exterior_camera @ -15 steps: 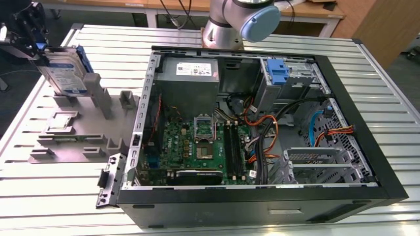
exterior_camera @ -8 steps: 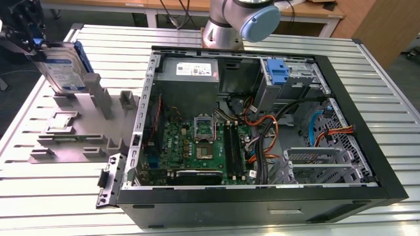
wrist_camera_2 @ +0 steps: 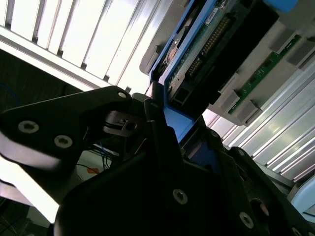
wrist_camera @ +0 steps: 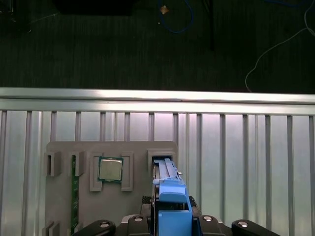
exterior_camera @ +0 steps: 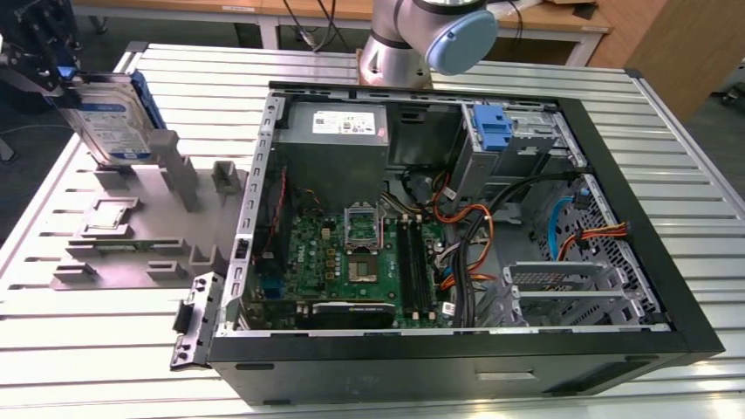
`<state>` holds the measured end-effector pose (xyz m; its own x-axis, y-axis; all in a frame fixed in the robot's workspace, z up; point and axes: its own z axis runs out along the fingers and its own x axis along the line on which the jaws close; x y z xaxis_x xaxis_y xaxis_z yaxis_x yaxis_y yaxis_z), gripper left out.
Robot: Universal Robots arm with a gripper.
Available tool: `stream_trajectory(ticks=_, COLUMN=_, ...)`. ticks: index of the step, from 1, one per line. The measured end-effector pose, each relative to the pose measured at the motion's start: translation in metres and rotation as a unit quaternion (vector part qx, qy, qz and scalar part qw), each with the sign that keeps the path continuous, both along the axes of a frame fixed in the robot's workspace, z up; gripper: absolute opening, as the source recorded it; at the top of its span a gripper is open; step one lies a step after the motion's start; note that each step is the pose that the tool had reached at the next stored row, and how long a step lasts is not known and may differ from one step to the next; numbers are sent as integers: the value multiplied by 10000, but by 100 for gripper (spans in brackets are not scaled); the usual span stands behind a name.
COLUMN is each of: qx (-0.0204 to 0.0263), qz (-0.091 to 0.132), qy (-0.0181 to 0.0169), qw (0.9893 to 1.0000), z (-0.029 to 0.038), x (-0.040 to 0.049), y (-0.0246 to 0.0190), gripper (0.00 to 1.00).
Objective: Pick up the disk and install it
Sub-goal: 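Pick up the disk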
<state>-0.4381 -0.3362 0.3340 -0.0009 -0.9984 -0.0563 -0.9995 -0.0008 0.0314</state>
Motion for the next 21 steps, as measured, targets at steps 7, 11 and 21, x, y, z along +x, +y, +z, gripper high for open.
stream_trajectory(ticks=7, qx=-1, qz=0, qy=1, qw=10000, z=28, x=0, y=0, gripper=36)
stream_trajectory(ticks=11, qx=0, qz=0, qy=0, qw=10000, z=44, x=0, y=0, gripper=36)
stream_trajectory(ticks=21, qx=0, qz=0, qy=-1, qw=10000, z=91, x=0, y=0, gripper=36)
